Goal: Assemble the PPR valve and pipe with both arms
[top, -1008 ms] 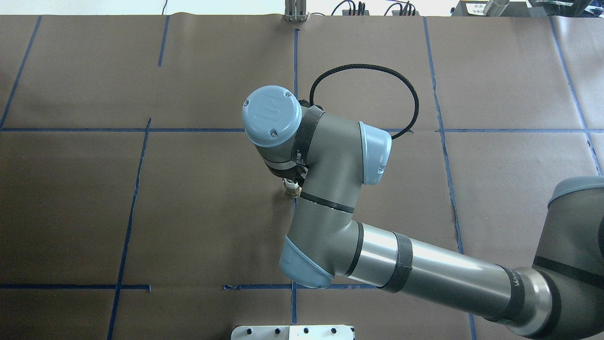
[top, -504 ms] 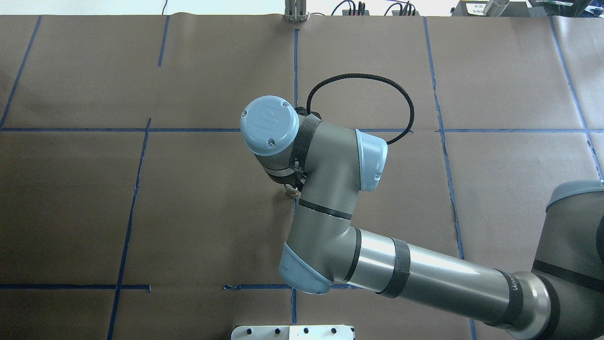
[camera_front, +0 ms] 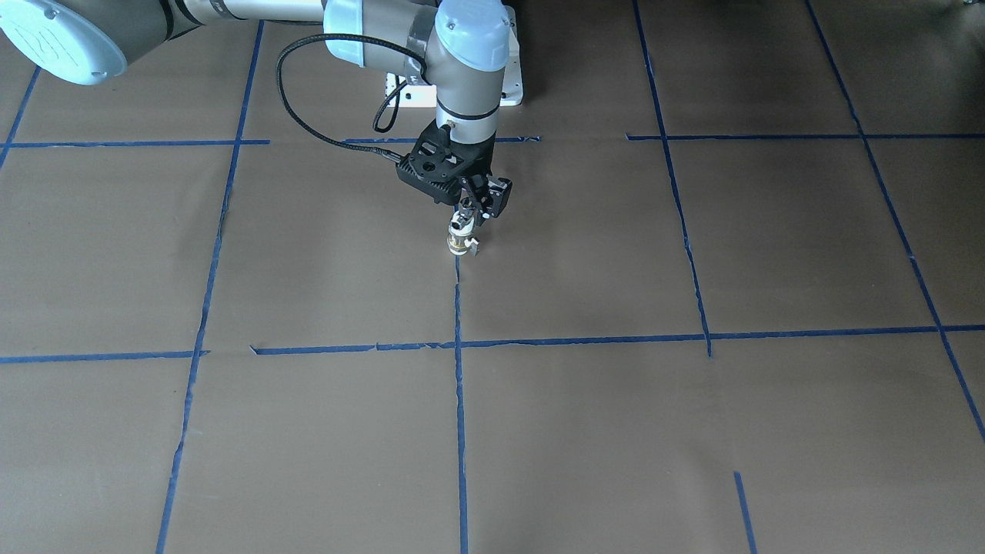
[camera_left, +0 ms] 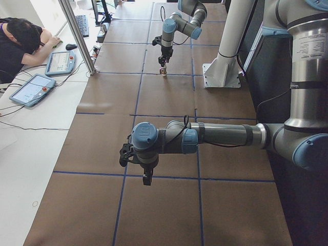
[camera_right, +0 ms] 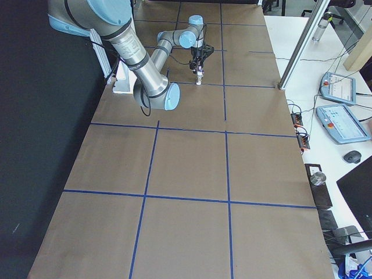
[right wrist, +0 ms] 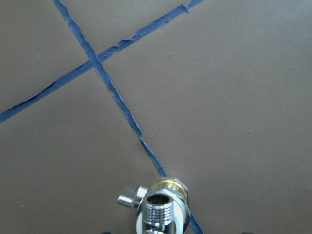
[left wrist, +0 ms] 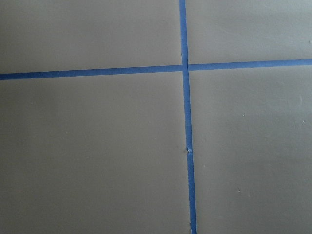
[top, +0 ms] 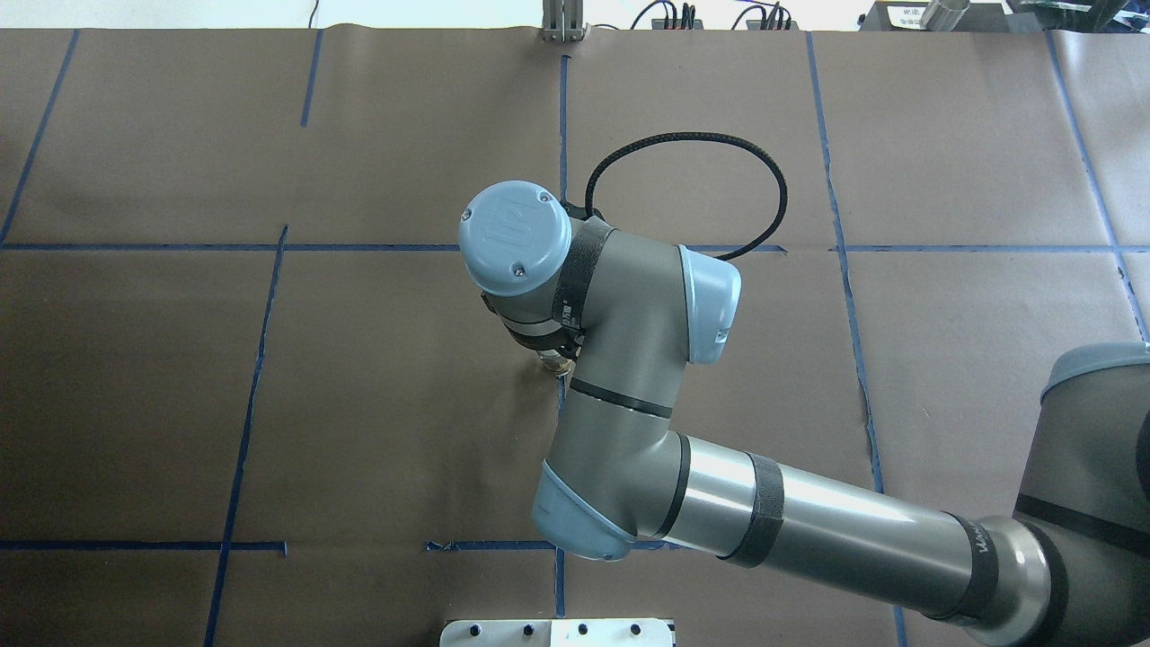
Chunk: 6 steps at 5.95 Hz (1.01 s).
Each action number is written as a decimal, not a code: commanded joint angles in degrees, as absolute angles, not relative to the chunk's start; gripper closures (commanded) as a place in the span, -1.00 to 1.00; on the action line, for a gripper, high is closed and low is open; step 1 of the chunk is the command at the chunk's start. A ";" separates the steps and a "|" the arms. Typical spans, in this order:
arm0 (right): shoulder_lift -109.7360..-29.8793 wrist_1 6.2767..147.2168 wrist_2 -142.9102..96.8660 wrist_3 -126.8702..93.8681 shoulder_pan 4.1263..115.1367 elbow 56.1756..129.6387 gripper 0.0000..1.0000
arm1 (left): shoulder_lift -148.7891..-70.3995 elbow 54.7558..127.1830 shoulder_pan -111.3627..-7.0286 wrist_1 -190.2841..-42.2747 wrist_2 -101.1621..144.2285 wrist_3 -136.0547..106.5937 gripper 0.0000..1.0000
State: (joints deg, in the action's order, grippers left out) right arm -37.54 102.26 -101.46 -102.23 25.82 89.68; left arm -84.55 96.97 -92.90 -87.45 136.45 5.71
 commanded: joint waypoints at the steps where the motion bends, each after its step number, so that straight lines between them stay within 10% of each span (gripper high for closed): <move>1: -37.27 102.48 -104.73 -98.02 28.80 90.96 -1.00 | -84.55 96.86 -92.90 -87.45 136.41 5.71 -1.00; 6: -47.85 102.66 -125.48 -61.54 52.25 91.23 -1.00 | -84.64 96.33 -92.73 -87.45 136.49 5.80 -1.00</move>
State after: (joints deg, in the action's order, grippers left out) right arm -43.91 102.66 -122.47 -70.60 47.51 91.36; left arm -84.63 96.60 -92.83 -87.45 136.49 5.74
